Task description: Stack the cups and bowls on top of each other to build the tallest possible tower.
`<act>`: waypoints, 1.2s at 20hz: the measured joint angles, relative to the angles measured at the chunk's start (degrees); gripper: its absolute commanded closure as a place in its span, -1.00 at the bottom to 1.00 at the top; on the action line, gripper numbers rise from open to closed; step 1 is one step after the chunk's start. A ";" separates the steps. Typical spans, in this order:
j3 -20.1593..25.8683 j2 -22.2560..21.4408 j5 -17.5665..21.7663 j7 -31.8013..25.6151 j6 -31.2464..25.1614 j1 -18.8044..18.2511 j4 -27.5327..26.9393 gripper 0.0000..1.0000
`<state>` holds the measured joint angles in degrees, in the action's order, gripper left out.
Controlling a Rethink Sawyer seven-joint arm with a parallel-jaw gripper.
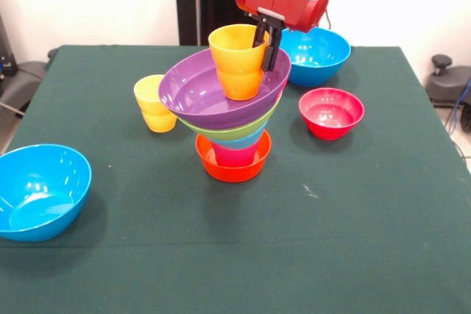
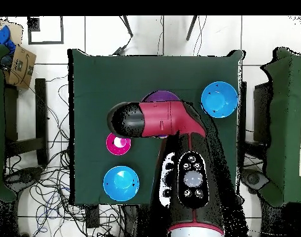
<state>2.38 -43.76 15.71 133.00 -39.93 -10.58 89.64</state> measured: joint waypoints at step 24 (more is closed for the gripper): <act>0.00 -0.05 4.11 0.00 1.13 0.01 0.27 1.00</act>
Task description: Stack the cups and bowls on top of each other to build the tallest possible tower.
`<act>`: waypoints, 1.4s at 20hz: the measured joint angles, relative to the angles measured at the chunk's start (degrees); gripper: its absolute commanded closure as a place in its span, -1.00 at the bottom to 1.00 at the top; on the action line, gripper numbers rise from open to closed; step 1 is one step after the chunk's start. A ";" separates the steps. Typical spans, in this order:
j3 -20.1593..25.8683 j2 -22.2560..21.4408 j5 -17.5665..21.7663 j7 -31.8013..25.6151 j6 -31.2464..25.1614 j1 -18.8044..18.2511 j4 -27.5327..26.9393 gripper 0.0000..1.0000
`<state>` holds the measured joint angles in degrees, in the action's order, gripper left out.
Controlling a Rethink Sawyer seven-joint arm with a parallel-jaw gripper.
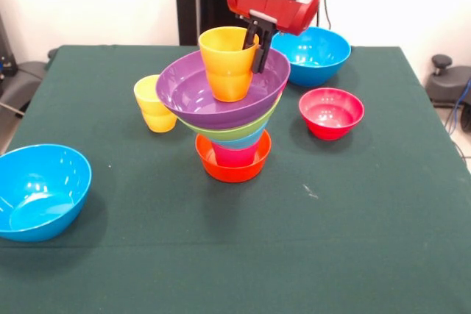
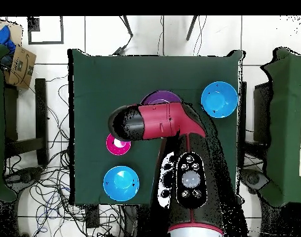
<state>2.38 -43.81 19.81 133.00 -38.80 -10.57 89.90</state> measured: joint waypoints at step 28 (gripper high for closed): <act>1.89 -2.26 0.04 0.00 0.00 -1.68 0.17 -1.00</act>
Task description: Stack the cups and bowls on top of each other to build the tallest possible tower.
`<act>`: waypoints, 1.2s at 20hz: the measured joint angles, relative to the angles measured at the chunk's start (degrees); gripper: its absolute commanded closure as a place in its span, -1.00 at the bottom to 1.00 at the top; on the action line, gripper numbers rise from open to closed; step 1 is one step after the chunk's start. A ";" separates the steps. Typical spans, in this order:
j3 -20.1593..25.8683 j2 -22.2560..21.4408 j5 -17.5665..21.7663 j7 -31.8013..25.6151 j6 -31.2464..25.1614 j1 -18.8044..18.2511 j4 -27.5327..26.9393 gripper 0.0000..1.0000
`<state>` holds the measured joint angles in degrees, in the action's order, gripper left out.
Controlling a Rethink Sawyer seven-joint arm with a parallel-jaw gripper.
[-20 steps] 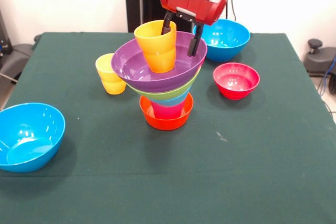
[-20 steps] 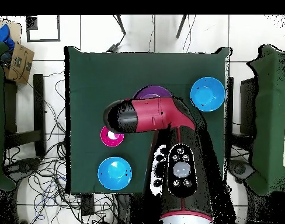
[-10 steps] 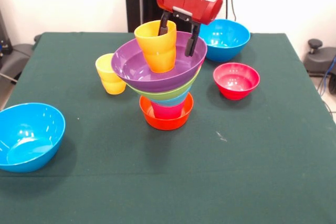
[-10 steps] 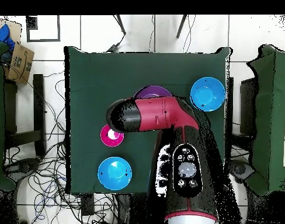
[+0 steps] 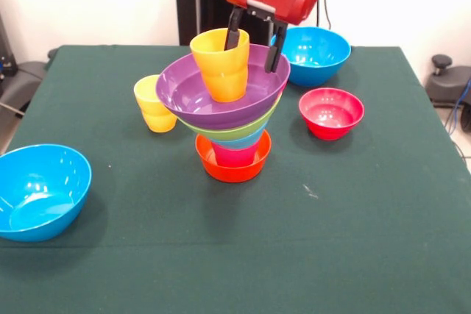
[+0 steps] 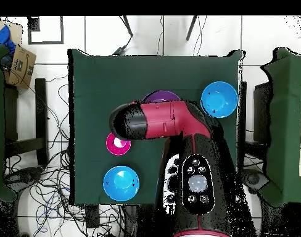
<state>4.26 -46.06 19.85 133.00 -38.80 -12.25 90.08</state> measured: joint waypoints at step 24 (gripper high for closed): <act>0.51 -1.96 -0.18 0.00 -0.42 0.01 0.01 -1.00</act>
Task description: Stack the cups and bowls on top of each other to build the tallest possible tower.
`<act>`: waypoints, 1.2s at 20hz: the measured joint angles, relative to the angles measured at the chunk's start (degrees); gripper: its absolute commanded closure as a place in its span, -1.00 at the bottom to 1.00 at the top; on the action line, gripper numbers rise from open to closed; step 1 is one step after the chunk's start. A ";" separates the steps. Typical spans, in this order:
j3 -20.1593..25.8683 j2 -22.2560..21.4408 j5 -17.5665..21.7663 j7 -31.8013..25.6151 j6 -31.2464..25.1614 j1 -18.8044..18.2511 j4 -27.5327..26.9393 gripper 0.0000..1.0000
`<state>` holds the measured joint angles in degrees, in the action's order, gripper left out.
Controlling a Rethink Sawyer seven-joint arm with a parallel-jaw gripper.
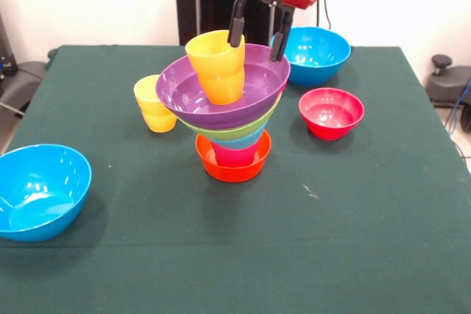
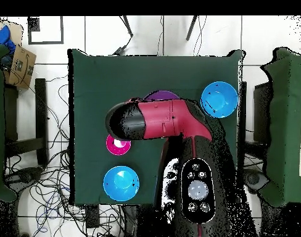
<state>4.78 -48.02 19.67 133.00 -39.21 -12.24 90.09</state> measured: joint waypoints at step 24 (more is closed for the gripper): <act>0.36 0.19 -1.07 0.00 -16.40 0.32 -4.79 -1.00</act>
<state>5.14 -47.83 18.60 133.00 -55.61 -11.92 85.29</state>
